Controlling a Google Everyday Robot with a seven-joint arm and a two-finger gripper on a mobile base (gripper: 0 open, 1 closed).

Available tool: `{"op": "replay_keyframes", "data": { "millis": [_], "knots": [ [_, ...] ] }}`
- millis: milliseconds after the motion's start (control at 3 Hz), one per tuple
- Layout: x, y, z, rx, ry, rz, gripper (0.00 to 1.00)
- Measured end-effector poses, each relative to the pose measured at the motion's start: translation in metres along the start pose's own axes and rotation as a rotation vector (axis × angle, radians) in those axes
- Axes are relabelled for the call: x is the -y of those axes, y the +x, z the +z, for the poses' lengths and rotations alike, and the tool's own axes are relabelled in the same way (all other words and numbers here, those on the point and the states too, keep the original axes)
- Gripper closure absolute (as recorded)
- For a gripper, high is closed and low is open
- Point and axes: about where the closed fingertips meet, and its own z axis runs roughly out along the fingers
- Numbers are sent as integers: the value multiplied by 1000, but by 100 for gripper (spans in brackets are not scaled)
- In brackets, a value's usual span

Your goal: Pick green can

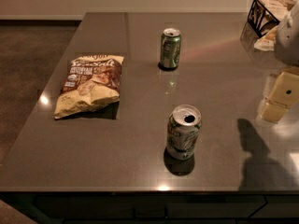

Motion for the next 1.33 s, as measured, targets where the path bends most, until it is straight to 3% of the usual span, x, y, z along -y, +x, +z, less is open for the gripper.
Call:
{"op": "replay_keyframes", "data": {
  "millis": [333,667,1333],
  "knots": [
    [0,0,0,0,0,0,0],
    [21,-10,10,49,10,44,0],
    [90,-50,57,122,72,172,0]
  ]
}}
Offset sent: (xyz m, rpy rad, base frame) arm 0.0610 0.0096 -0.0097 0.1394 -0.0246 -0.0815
